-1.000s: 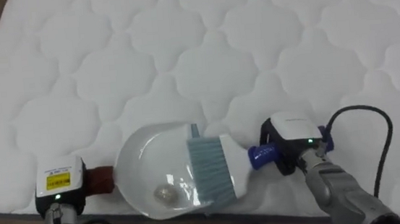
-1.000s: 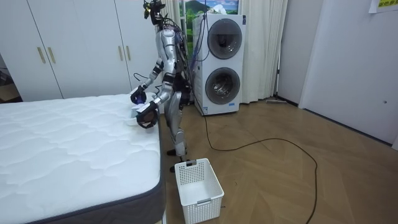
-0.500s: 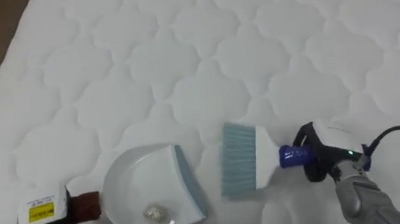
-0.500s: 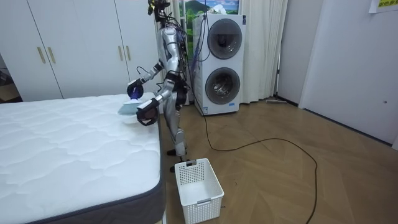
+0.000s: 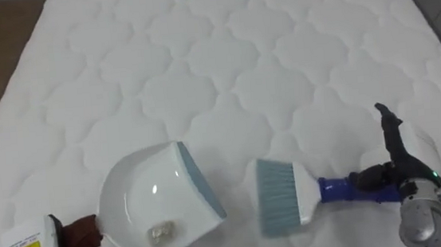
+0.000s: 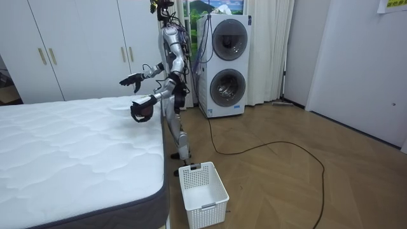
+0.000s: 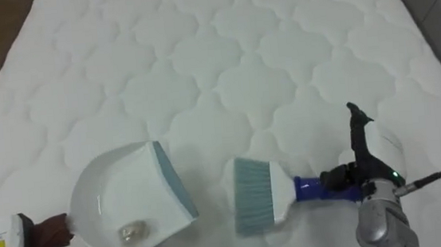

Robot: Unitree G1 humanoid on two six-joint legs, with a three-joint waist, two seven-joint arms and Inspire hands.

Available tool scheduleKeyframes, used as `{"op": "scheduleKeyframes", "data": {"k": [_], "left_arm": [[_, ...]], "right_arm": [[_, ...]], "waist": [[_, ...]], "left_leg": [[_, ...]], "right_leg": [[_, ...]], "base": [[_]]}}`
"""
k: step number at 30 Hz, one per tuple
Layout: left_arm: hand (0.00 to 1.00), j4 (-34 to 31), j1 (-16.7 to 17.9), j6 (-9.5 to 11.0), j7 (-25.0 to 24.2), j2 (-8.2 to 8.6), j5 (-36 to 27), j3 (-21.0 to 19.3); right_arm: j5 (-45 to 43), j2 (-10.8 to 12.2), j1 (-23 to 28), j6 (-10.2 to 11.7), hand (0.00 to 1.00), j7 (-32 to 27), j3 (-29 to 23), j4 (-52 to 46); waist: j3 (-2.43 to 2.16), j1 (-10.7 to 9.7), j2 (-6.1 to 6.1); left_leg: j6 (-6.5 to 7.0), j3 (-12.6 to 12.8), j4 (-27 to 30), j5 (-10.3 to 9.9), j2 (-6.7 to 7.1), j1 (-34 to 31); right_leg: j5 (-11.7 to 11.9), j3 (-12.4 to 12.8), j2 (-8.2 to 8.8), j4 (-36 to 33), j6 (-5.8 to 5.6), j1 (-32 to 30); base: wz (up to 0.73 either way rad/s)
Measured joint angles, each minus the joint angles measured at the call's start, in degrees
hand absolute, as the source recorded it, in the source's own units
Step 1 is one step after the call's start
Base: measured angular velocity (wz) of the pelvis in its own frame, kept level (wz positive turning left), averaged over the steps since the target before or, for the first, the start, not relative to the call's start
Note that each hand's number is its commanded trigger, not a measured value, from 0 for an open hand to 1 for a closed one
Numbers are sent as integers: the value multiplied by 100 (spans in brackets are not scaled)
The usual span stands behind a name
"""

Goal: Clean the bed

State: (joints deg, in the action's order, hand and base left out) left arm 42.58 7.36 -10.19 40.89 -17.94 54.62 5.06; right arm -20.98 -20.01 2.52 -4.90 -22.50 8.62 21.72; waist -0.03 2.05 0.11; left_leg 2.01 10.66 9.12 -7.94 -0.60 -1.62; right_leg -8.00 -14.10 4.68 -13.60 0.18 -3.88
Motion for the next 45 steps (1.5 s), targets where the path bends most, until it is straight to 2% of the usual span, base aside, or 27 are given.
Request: {"op": "scheduleKeyframes", "data": {"k": [5, 9, 13, 19, 22, 24, 28, 30, 32, 37, 41, 43, 45], "left_arm": [[100, -142, 54, 144, -22, 123, -29, -156], [100, -211, 72, 377, -33, 135, -215, -160], [100, -406, 52, 506, -163, 156, -322, -199], [100, -553, -55, 670, -305, 206, -330, -272], [100, -599, -104, 746, -309, 258, -342, -269], [100, -743, -109, 780, -318, 257, -446, -265], [100, -951, -113, 794, -358, 256, -633, -256], [100, -953, -111, 793, -374, 256, -757, -253], [100, -954, -88, 792, -418, 256, -782, -252], [100, -1007, 7, 793, -556, 257, -765, -262], [100, -1009, -8, 793, -557, 312, -767, -262], [100, -1009, -12, 792, -558, 357, -755, -268], [100, -1009, -9, 794, -558, 474, -758, -258]], "right_arm": [[69, 6, 3, 5, 0, 69, -126, -2], [643, 5, 1, 33, 0, 103, -236, -8], [845, 14, -18, 89, 0, 144, -339, -111], [999, 26, -54, 368, 0, 141, -373, -264], [1155, 65, -60, 368, 0, 129, -369, -264], [1212, 182, -98, 368, 0, 78, -371, -279], [1355, 189, -108, 367, 0, 7, -373, -482], [1433, 186, -130, 368, 0, -36, -374, -692], [1459, 186, -175, 371, 0, -42, -370, -736], [1385, 189, -323, 377, 0, -64, -368, -796], [1397, 193, -376, 507, 0, -168, -362, -807], [1395, 241, -375, 512, 0, -273, -362, -834], [1384, 343, -375, 524, 0, -429, -358, -868]], "waist": [[-3, 1, -31], [4, -26, -46], [12, -21, -85], [29, -10, -109], [37, -10, -101], [44, -28, -80], [43, -46, -73], [37, -41, -51], [32, -8, -28], [23, 79, 29], [23, 212, 76], [31, 275, 93], [28, 280, 114]], "left_leg": [[-1, 36, -78, -2, 7, 190], [10, -43, 11, -88, 15, 274], [53, -135, 195, -171, 49, 221], [113, -256, 266, -207, 129, 222], [151, -340, 266, -235, 161, 226], [163, -532, 286, -241, 220, 182], [182, -843, 392, -250, 289, 57], [183, -1036, 445, -250, 337, 11], [182, -1138, 454, -249, 354, 19], [165, -1470, 486, -236, 436, -16], [130, -1660, 689, -218, 438, -281], [108, -1822, 770, -205, 469, -444], [72, -2038, 863, -182, 549, -596]], "right_leg": [[-3, 49, -5, 1, -5, 143], [-30, -2, 4, 16, -42, 344], [-66, -5, 35, 0, -92, 393], [-100, -41, 74, -39, -163, 458], [-129, 212, 89, -130, -208, 481], [-148, 439, 82, -127, -239, 493], [-170, 469, 99, -114, -274, 544], [-207, 470, 114, -88, -333, 615], [-207, 458, 110, 13, -333, 733], [-209, 297, 109, 277, -336, 953], [-209, 283, 63, 320, -336, 870], [-209, 171, 38, 331, -336, 850], [-210, -126, 21, 396, -335, 895]], "base": [[-7], [8], [11], [12], [23], [29], [46], [45], [38], [36], [31], [46], [60]]}}
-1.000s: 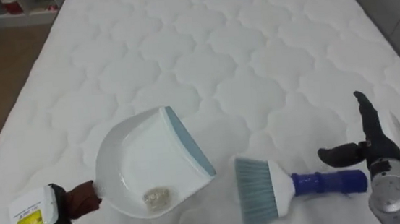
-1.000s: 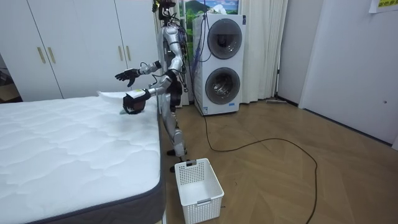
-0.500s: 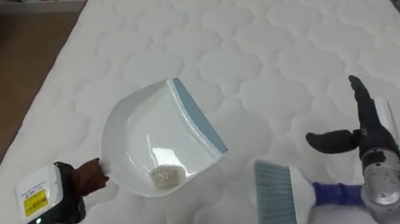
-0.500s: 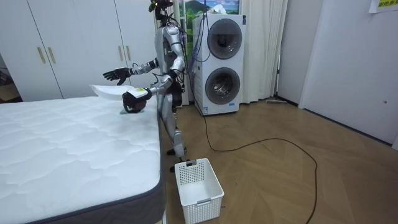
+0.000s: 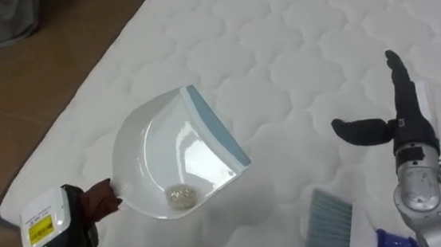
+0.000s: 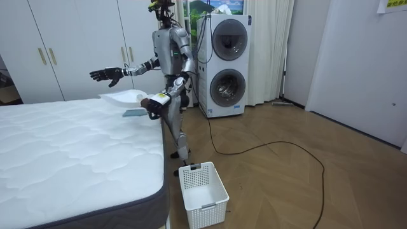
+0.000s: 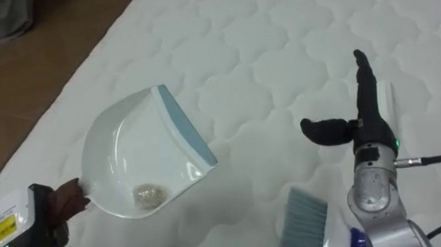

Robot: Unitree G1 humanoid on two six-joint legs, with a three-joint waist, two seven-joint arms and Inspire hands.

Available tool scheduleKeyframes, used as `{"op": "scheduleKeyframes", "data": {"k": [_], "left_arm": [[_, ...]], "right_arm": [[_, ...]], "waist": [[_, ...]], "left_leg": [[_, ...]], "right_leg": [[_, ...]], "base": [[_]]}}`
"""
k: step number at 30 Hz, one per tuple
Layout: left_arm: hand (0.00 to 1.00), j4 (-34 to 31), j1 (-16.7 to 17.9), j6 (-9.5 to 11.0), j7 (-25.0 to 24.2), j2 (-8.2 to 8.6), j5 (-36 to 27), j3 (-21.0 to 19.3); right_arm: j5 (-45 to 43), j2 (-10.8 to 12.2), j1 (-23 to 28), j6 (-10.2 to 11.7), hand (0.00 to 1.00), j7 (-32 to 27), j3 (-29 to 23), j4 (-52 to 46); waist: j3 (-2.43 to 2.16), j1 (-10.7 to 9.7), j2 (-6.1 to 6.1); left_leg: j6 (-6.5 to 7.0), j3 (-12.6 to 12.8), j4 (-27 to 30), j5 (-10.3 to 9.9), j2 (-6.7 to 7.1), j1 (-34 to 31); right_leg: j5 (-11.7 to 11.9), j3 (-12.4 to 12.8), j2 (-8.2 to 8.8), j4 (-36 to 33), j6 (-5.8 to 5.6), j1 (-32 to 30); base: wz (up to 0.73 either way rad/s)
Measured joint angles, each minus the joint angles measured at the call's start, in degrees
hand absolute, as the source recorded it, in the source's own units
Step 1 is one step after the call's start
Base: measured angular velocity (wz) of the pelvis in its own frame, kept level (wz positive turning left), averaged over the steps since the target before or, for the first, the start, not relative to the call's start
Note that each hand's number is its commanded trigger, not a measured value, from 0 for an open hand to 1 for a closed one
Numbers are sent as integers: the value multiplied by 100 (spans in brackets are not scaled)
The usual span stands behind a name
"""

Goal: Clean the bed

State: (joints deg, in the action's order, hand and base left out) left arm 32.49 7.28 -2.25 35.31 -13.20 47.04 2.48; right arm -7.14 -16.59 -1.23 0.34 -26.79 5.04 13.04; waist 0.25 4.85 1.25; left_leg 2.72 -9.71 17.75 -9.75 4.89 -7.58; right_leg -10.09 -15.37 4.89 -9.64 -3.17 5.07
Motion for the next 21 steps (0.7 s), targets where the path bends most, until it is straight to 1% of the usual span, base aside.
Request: {"op": "scheduleKeyframes", "data": {"k": [1, 2, 3, 4, 5, 6, 7, 8, 9, 10, 11, 12, 15, 18, 20, 21], "left_arm": [[100, 0, 5, 0, 0, 32, 3, -2], [100, 0, 12, 0, -6, 93, -4, 3], [100, -6, 1, 6, -37, 116, -4, 46], [100, -34, -4, 10, -76, 119, 4, 65], [100, -97, -16, 12, -134, 129, 13, 101], [100, -114, -44, 23, -181, 135, 17, 115], [100, -113, -57, 23, -209, 137, 17, 115], [100, -114, -49, 21, -214, 136, 36, 112], [100, -114, -27, 20, -214, 135, 41, 113], [100, -115, -29, 20, -214, 137, 42, 118], [100, -119, -32, 19, -213, 137, 44, 122], [100, -119, -32, 19, -213, 136, 78, 120], [100, -216, -24, 22, -212, 136, 146, 26], [100, -272, -27, 22, -210, 129, 145, -11], [100, -273, -28, 30, -210, 130, 144, -5], [100, -272, -29, 41, -211, 130, 143, -5]], "right_arm": [[-8, 44, 1, 22, 0, -31, -5, -1], [-5, 142, 4, 54, 0, -78, -2, -1], [6, 189, 32, 57, 0, -94, 0, -1], [9, 194, 46, 58, 0, -98, 2, -3], [13, 194, 51, 58, 0, -112, -1, -2], [13, 216, 56, 60, 0, -125, 8, -3], [11, 244, 67, 62, 0, -136, 12, -2], [11, 316, 76, 77, 0, -145, 20, -2], [11, 332, 80, 108, 0, -146, 45, -2], [14, 330, 81, 116, 0, -151, 40, -2], [10, 328, 80, 123, 0, -189, 38, -2], [6, 328, 96, 126, 0, -209, 40, -2], [-6, 328, 197, 145, 0, -198, 38, -2], [10, 328, 225, 145, 0, -195, 41, -2], [101, 328, 222, 146, 0, -189, 45, -2], [107, 328, 223, 146, 0, -189, 46, -2]], "waist": [[1, 3, 1], [2, -6, -1], [1, -111, -6], [1, -172, -5], [3, -244, -4], [6, -300, -9], [6, -310, -14], [10, -261, -23], [19, -231, -38], [19, -241, -39], [17, -239, -36], [14, -186, -44], [14, -38, -52], [13, 22, -62], [11, 55, -63], [13, 111, -73]], "left_leg": [[-10, -42, 20, 6, 9, -31], [-31, -137, 84, 22, 38, -109], [-31, -79, 193, 37, 41, -228], [-20, 56, 233, 47, 18, -297], [16, 495, 329, 69, -89, -447], [68, 936, 417, 97, -228, -566], [93, 1052, 433, 112, -255, -589], [108, 972, 450, 122, -233, -597], [90, 810, 445, 132, -153, -600], [104, 735, 431, 164, -102, -608], [165, 607, 373, 220, 0, -614], [145, 561, 324, 299, 52, -605], [184, 487, 268, 362, 138, -588], [211, 429, 255, 377, 195, -587], [248, 418, 256, 386, 207, -572], [253, 424, 256, 386, 205, -569]], "right_leg": [[0, -71, -3, 7, 1, 9], [-2, -281, -5, 19, 4, 50], [-6, -573, -5, 74, 6, 141], [-18, -695, -4, 121, 2, 187], [-74, -846, 11, 137, -3, 226], [-131, -905, 11, 134, -10, 256], [-147, -958, 11, 117, -19, 262], [-168, -1006, 16, 81, -32, 260], [-188, -985, 14, 70, -37, 230], [-221, -955, 21, 54, -37, 223], [-297, -857, 45, -1, -38, 178], [-325, -826, 67, -40, -45, 167], [-353, -846, 113, -113, -72, 170], [-351, -803, 126, -169, -80, 180], [-351, -798, 144, -234, -79, 177], [-351, -751, 153, -305, -79, 186]], "base": [[62], [86], [106], [123], [115], [103], [77], [54], [51], [57], [55], [42], [21], [15], [4], [0]]}}
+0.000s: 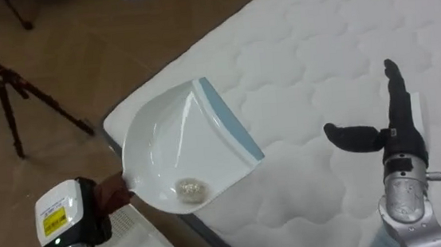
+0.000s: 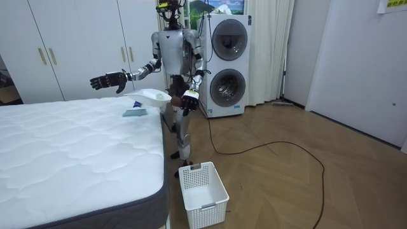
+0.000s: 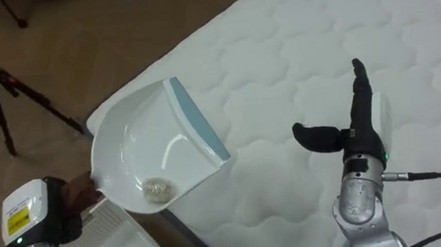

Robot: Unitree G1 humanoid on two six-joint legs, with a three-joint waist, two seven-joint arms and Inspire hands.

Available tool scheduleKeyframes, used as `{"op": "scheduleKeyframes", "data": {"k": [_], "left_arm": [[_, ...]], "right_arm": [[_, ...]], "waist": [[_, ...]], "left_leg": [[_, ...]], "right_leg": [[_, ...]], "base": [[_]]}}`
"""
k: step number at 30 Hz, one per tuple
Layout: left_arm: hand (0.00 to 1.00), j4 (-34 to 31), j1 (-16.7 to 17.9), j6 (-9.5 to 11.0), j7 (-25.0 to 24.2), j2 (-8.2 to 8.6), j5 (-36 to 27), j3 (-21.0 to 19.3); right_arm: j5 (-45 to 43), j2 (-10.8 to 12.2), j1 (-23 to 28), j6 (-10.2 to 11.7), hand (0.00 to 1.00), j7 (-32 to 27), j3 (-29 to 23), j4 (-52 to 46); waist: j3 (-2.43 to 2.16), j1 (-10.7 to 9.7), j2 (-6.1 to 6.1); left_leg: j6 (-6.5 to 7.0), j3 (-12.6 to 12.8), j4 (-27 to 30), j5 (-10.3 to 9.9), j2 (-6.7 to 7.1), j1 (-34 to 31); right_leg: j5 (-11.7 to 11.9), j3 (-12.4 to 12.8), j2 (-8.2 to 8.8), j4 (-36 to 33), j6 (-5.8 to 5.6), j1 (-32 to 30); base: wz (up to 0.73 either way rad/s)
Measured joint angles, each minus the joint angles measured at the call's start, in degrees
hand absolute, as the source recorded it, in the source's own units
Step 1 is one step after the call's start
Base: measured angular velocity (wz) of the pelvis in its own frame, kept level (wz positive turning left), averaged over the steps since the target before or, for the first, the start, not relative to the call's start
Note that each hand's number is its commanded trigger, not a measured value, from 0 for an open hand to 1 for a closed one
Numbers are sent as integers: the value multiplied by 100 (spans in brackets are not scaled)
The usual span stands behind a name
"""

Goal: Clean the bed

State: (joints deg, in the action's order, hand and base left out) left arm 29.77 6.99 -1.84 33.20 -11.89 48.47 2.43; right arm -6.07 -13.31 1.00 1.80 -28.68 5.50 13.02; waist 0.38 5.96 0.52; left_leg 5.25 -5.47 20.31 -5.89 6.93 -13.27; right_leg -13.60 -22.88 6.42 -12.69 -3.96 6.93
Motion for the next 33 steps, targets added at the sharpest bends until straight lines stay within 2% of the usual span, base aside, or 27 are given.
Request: {"op": "scheduleKeyframes", "data": {"k": [2, 4, 5, 6, 7, 8, 9, 10, 11, 12, 13, 14, 15, 16, 17, 18, 19, 20, 21, 22, 23, 24, 25, 26, 27, 29, 33], "left_arm": [[100, 0, -1, 39, -14, 6, -3, -4], [100, 0, -26, 86, -26, 10, 26, -3], [100, -4, -56, 110, -27, 22, 65, -1], [100, -5, -58, 113, -29, 26, 63, -1], [100, -5, -57, 110, -33, 27, 61, -2], [100, -3, -58, 105, -41, 24, 66, -25], [100, 0, -59, 103, -42, 24, 71, -81], [100, 5, -67, 103, -42, 27, 84, -119], [100, 17, -100, 103, -45, 31, 67, -152], [100, 31, -149, 108, -96, 36, 52, -164], [100, 93, -184, 120, -140, 27, 54, -156], [100, 146, -206, 100, -243, 22, 51, -96], [100, 133, -251, 121, -271, 68, 53, 115], [100, 128, -262, 185, -268, 90, 54, 177], [100, 132, -207, 297, -265, 75, 62, 227], [100, 136, -167, 306, -240, 27, 68, 227], [100, 136, -174, 295, -238, 7, 67, 225], [100, 136, -181, 263, -234, -3, 79, 220], [100, 131, -140, 210, -234, -7, 80, 211], [100, 122, -118, 181, -234, -16, 83, 207], [100, 122, -97, 128, -235, -35, 84, 204], [100, 97, -96, 97, -235, -37, 82, 196], [100, 86, -96, 96, -235, -37, 81, 195], [100, 76, -94, 98, -235, -43, 60, 177], [100, 71, -78, 103, -235, -56, 56, 127], [100, 36, -75, 108, -227, -61, 61, 51], [100, 14, -44, 103, -222, -58, 80, 3]], "right_arm": [[-3, 2, 18, -1, 0, -3, 1, 2], [-32, 3, 24, -1, 0, -53, -8, 1], [-64, 3, 11, -2, 0, -125, -17, 1], [-104, 5, -11, -1, 0, -149, -17, 2], [-132, 7, -14, -1, 0, -172, -17, 2], [-242, 22, 7, -1, 0, -245, -13, 7], [-302, 33, 25, 0, 0, -321, 9, 7], [-298, 38, 28, -2, 0, -358, 9, 7], [-284, 27, -1, -5, 0, -447, -1, -33], [-286, -13, -53, -6, 0, -556, -18, -160], [-297, 3, -59, -1, 0, -614, -32, -209], [-300, 5, -28, 2, 0, -690, -8, -248], [-287, -116, 10, -18, 0, -799, -61, -248], [-281, -145, 16, -38, 0, -826, -104, -243], [-281, -103, 87, -43, 0, -853, -134, -245], [-290, -41, 171, -35, 0, -851, -96, -251], [-289, -20, 211, -37, 0, -839, -97, -251], [-284, -18, 291, -44, 0, -759, -104, -250], [-275, -14, 344, -54, 0, -678, -103, -249], [-277, -14, 355, -54, 0, -652, -104, -249], [-276, -14, 374, -55, 0, -610, -111, -248], [-261, -20, 380, -55, 0, -608, -120, -249], [-249, -25, 380, -55, 0, -606, -120, -249], [-204, -21, 376, -51, 0, -597, -103, -249], [-162, -21, 380, -51, 0, -579, -51, -249], [-161, -22, 372, -46, 0, -571, -37, -250], [-164, -22, 364, -45, 0, -538, -35, -251]], "waist": [[8, 22, -16], [13, -78, -41], [16, -84, -53], [26, -94, -69], [39, -93, -86], [75, -154, -144], [79, -269, -153], [72, -322, -141], [67, -495, -95], [86, -604, -74], [77, -570, 1], [48, -547, 126], [59, -538, 140], [100, -530, 122], [111, -390, 98], [101, -315, 61], [109, -306, 40], [134, -265, -22], [114, -210, -28], [95, -218, -18], [66, -239, 23], [45, -239, 55], [41, -226, 60], [38, -102, 58], [28, -70, 70], [-21, -64, 103], [-23, 64, 140]], "left_leg": [[2, -19, 3, -9, 48, 7], [46, -219, 23, -14, 114, -11], [78, -572, 20, 43, 214, -9], [100, -950, 19, 108, 343, 3], [104, -1211, 7, 149, 413, 38], [77, -1852, -151, 307, 512, 141], [-91, -2539, -571, 516, 513, 326], [-206, -2942, -849, 617, 509, 440], [-465, -3393, -1217, 822, 467, 517], [-466, -3166, -1074, 1121, 494, 262], [-231, -3033, -923, 1115, 625, 152], [-242, -3200, -852, 1083, 915, 136], [-354, -3090, -803, 1138, 997, 138], [-384, -2283, -593, 965, 834, 35], [-179, -963, -105, 402, 381, -16], [-205, -334, 311, -166, -2, 6], [-212, -169, 469, -361, -134, -22], [-175, -88, 650, -524, -188, -128], [-151, -367, 620, -510, -13, -97], [-108, -566, 543, -445, 101, -62], [-41, -788, 298, -264, 261, 23], [39, -833, 73, -100, 321, 84], [83, -814, 21, -55, 325, 106], [134, -798, -15, -28, 327, 156], [151, -861, -63, -19, 365, 208], [159, -937, -109, -14, 401, 245], [191, -1066, -174, -36, 420, 481]], "right_leg": [[0, -39, 27, -130, 0, -12], [0, -150, 53, -335, 1, -45], [0, -95, 68, -546, 6, -156], [35, 15, 43, -783, 67, -298], [59, 103, -12, -897, 135, -394], [-46, 464, -313, -967, 364, -535], [-184, 874, -725, -834, 615, -708], [-181, 1059, -912, -657, 670, -796], [-74, 1346, -1145, -150, 750, -908], [128, 1407, -1182, 215, 696, -957], [221, 1431, -1135, 197, 685, -1006], [398, 1549, -1020, 218, 681, -1016], [525, 1323, -828, 222, 773, -1026], [475, 935, -701, 202, 703, -992], [418, 536, -564, 141, 678, -903], [316, 271, -530, 23, 664, -834], [239, 166, -523, -84, 656, -827], [81, 25, -492, -356, 644, -836], [45, 117, -484, -455, 608, -852], [69, 219, -503, -434, 571, -861], [99, 399, -507, -388, 583, -852], [112, 554, -496, -356, 585, -832], [115, 559, -492, -318, 583, -802], [120, 551, -488, -289, 579, -748], [115, 523, -503, -274, 571, -675], [106, 508, -490, -239, 555, -638], [135, 609, -514, -172, 508, -412]], "base": [[11], [40], [27], [17], [18], [43], [56], [74], [85], [74], [52], [63], [80], [76], [48], [45], [65], [60], [57], [56], [73], [68], [38], [13], [15], [22], [13]]}}
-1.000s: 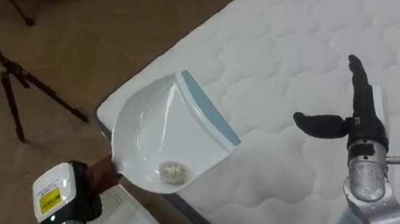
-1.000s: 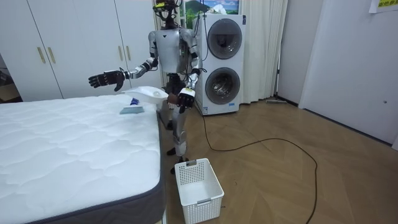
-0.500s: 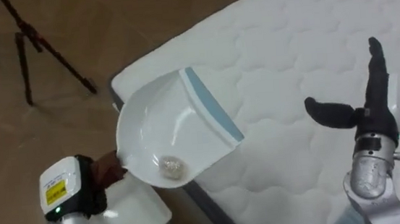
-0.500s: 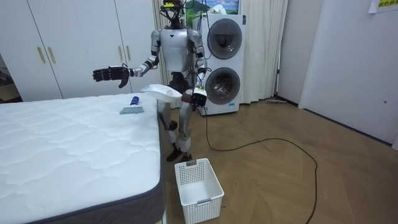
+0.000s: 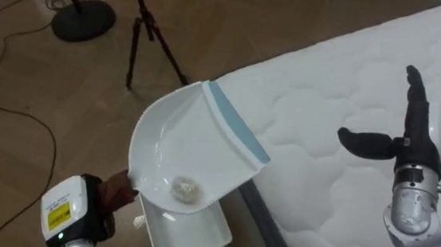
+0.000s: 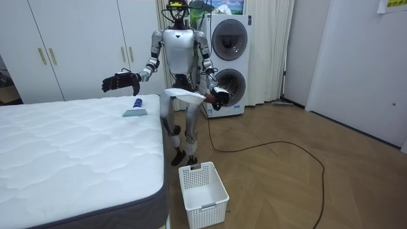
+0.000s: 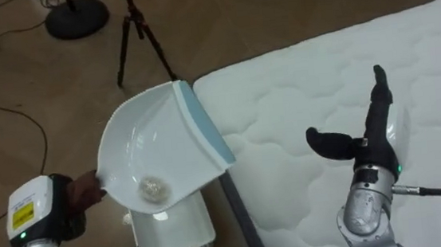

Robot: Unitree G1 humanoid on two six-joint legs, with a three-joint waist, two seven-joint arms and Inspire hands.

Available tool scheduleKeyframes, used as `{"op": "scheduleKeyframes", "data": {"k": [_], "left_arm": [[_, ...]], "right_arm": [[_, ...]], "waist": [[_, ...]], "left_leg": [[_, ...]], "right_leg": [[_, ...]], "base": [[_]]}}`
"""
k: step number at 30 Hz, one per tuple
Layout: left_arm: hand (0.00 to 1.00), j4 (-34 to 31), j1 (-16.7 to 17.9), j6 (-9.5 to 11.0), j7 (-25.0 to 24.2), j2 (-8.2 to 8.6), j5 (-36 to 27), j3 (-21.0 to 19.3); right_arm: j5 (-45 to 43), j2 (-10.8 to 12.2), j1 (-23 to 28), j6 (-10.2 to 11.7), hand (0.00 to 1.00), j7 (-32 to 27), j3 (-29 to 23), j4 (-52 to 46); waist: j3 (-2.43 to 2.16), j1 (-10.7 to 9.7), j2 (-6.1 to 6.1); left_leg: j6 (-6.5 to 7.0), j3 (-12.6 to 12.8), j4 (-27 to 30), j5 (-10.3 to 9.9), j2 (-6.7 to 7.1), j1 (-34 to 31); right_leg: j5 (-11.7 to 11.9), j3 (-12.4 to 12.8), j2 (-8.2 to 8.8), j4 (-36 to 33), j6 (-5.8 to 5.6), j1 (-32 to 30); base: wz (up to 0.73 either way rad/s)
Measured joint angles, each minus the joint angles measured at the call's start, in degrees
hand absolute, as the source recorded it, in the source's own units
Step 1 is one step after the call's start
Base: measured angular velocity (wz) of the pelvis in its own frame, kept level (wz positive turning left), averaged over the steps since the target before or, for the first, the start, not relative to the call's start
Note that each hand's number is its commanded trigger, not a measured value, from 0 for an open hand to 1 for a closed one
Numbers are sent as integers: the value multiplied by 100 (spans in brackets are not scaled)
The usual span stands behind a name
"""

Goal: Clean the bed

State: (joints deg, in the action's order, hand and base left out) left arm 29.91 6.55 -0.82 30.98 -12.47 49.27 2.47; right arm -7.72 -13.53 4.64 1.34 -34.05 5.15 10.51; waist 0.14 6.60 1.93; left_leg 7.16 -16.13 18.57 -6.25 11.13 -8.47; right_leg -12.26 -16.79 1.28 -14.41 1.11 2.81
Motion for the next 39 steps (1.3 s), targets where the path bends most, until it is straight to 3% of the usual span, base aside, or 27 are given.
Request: {"op": "scheduleKeyframes", "data": {"k": [4, 6, 10, 13, 18, 22, 25, 29, 30, 32, 34, 36, 37, 39], "left_arm": [[100, -18, 59, -71, 0, 4, -25, 19], [100, -17, 94, -101, -1, 12, -9, 38], [100, -19, 93, -136, -1, 13, 32, 74], [100, -25, 92, -140, -3, 28, 39, 74], [100, -24, 73, -124, -34, 86, -4, 78], [100, -19, 76, -124, -84, 101, -21, 80], [100, -24, 6, -123, -94, 101, -9, 61], [100, -25, -28, -125, -148, 109, 6, 64], [100, -25, -56, -123, -148, 118, -8, 69], [100, -24, -78, -118, -153, 118, 34, 73], [100, -11, -87, -114, -152, 101, 30, 105], [100, -14, -131, -88, -147, 71, 33, 146], [100, -15, -150, -82, -146, 56, 33, 174], [100, -16, -234, -25, -146, -48, 19, 305]], "right_arm": [[75, -1, -16, -1, 0, 209, 73, -39], [65, -5, -16, -1, 0, 302, 135, -39], [56, -4, -15, -1, 0, 418, 272, -35], [22, -1, -16, 0, 0, 456, 270, -34], [-4, -37, -103, 119, 0, 347, 253, 99], [-181, -39, -102, 180, 0, 346, 230, 266], [-195, -35, -117, 197, 0, 346, 220, 260], [-193, -26, -136, 187, 0, 350, 266, 267], [-193, -19, -139, 185, 0, 349, 260, 267], [-191, -9, -136, 178, 0, 325, 259, 302], [-215, 3, -135, 178, 0, 291, 261, 339], [-269, 30, -129, 179, 0, 298, 261, 483], [-272, 28, -130, 179, 0, 297, 260, 515], [-363, 31, -144, 180, 0, 277, 267, 608]], "waist": [[-5, 81, 3], [24, 113, -40], [67, 98, -110], [74, 49, -133], [74, -111, -149], [71, -129, -146], [69, -139, -134], [76, -58, -150], [86, -69, -164], [116, -110, -200], [146, -63, -257], [174, -56, -279], [176, -49, -278], [177, -12, -280]], "left_leg": [[-1, -49, -19, -26, 2, -6], [-2, -68, -12, -25, 2, -6], [-17, -175, -18, -16, 39, -40], [-33, -281, 71, 6, 73, -178], [-22, -213, 227, 11, 120, -491], [-53, -539, 162, 56, 231, -376], [-18, -633, 95, 156, 273, -389], [-35, -563, 148, 109, 260, -438], [-12, -426, 207, 74, 221, -459], [63, -186, 434, -76, 157, -489], [102, -473, 552, -181, 246, -342], [122, -974, 387, -49, 321, -93], [119, -1008, 369, -5, 321, -73], [111, -1149, 391, 33, 380, -81]], "right_leg": [[58, 285, -63, 168, -53, 38], [65, 405, -83, 179, -50, 26], [68, 417, -88, 184, -46, 10], [68, 286, -103, 203, -45, 6], [67, -298, -70, 398, -35, 10], [72, -259, -62, 366, -41, 13], [77, -18, -51, 341, -49, 16], [71, -249, -21, 241, -57, 22], [48, -392, 10, 145, -91, 21], [-114, -442, 84, -288, -166, -38], [-194, -244, 158, -1177, -166, -391], [-271, 278, 165, -1998, -174, -910], [-288, 406, 166, -2076, -194, -1012], [-300, 964, 114, -1993, -213, -1408]], "base": [[1], [4], [14], [30], [35], [34], [30], [1], [14], [18], [13], [41], [47], [41]]}}
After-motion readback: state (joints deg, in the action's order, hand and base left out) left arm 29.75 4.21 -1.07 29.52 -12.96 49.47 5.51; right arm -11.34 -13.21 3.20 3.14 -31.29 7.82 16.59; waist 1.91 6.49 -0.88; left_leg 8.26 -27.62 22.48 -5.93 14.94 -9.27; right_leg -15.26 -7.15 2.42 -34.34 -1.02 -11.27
